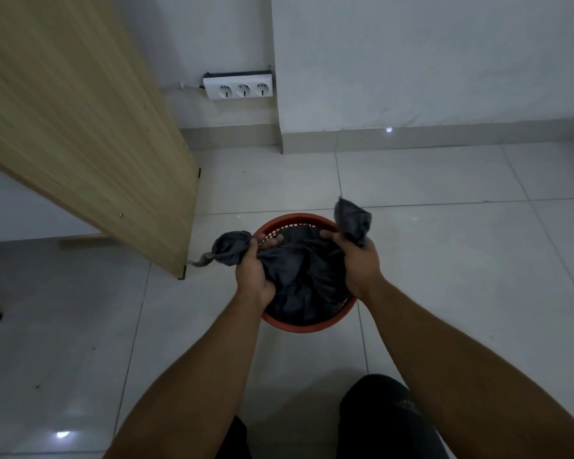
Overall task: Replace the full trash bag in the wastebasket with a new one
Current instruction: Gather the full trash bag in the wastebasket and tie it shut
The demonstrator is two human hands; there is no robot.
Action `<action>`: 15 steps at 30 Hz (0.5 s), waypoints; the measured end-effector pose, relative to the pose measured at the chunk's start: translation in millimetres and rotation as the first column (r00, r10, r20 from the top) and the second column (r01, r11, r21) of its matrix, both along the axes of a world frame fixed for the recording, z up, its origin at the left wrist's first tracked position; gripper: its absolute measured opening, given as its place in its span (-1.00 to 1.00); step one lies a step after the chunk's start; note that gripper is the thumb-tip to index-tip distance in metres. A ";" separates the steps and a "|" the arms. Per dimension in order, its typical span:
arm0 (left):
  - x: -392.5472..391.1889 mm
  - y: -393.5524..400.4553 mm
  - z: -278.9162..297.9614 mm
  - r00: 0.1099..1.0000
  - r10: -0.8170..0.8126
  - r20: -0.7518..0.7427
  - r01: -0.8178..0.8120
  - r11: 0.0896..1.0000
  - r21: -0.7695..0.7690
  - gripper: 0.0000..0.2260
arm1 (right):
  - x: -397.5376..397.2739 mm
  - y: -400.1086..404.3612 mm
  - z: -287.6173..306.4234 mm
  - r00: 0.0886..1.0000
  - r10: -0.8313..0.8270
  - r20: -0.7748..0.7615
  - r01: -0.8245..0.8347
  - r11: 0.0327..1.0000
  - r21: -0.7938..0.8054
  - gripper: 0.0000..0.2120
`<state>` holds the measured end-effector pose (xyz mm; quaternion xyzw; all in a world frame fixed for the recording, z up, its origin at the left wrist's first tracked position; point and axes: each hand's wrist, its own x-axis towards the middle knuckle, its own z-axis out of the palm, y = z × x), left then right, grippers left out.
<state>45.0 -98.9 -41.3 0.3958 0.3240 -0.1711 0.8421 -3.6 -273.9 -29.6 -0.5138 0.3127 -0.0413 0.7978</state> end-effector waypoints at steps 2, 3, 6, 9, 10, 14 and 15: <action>2.5 1.1 0.9 0.997 0.069 -0.015 -0.070 0.993 -0.094 -0.78 | -2.4 3.8 1.7 0.992 -0.124 0.011 0.122 0.986 0.112 -0.75; 3.1 -0.1 2.9 0.995 0.096 -0.029 -0.099 0.985 -0.142 -0.78 | -3.0 7.7 3.0 0.990 -0.142 0.015 0.140 0.986 0.094 -0.78; 7.2 -5.9 10.5 0.991 0.127 -0.044 -0.131 0.983 -0.126 -0.78 | -6.6 19.5 7.9 0.992 0.109 0.066 -0.094 0.977 -0.191 -0.86; 14.3 -5.7 19.0 0.997 0.073 0.014 -0.072 0.997 -0.011 -0.78 | -10.4 21.8 4.4 0.810 0.570 -0.139 -0.532 0.614 -0.582 -0.48; 15.9 -4.4 20.5 0.998 0.038 0.042 -0.038 0.999 0.001 -0.77 | -8.9 21.2 -0.7 0.765 0.612 -0.201 -0.577 0.513 -0.636 -0.44; 6.7 -6.0 27.1 0.965 -0.197 0.175 0.205 0.978 -0.025 -0.71 | 0.1 20.2 -4.0 0.781 0.535 -0.323 -0.584 0.444 -0.679 -0.61; 1.8 -6.9 27.0 0.938 -0.297 0.177 0.291 0.955 0.059 -0.70 | 1.6 20.9 -3.1 0.773 0.537 -0.338 -0.593 0.421 -0.686 -0.63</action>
